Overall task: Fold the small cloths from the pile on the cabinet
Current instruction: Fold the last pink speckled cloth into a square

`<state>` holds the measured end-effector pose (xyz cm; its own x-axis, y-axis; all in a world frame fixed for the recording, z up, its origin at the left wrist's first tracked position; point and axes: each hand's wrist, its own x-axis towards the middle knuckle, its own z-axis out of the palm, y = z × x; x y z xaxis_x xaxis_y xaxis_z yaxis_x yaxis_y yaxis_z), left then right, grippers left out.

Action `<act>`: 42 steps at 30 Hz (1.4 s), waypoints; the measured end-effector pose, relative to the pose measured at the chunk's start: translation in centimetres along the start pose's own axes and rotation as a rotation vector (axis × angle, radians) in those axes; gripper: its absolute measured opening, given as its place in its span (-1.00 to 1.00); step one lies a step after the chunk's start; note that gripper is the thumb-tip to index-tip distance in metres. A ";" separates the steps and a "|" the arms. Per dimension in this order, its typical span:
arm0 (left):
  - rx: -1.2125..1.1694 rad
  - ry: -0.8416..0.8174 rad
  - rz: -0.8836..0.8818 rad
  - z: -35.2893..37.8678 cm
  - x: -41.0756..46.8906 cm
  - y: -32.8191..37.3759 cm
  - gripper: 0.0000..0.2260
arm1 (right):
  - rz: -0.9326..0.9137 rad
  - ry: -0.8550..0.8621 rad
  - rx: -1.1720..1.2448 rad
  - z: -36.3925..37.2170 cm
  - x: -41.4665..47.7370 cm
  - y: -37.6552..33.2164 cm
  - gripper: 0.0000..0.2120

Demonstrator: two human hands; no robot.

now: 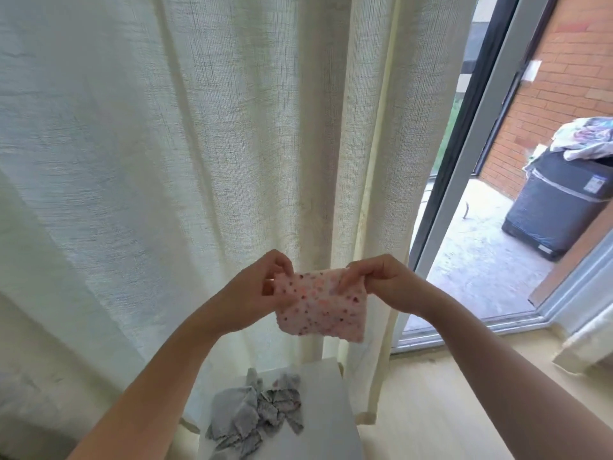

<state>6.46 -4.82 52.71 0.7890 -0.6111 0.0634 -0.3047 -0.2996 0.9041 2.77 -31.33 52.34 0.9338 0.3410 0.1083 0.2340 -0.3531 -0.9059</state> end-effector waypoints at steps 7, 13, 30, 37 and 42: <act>0.095 -0.075 -0.038 3.9 3.0 -0.7 -0.87 | 0.151 0.066 0.033 0.4 -0.8 1.0 -0.71; 0.037 -0.054 -0.118 7.7 4.1 -1.0 -0.87 | 0.240 0.015 0.018 -1.0 -4.7 4.0 -0.74; -0.082 -0.054 0.002 32.8 12.3 9.7 -0.88 | 0.121 0.211 -0.284 -19.3 -24.7 10.2 -0.80; 0.076 -0.158 0.223 41.0 16.2 12.7 -0.62 | 0.171 0.398 -0.397 -26.9 -31.4 13.4 -0.81; 0.339 -0.170 0.453 45.9 20.7 14.9 -0.90 | 0.212 0.477 -0.432 -32.5 -34.3 15.5 -0.94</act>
<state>-6.29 -55.57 48.11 0.4526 -0.8331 0.3178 -0.7669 -0.1819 0.6155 -16.88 -76.82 47.87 0.9654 -0.1609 0.2052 0.0272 -0.7205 -0.6929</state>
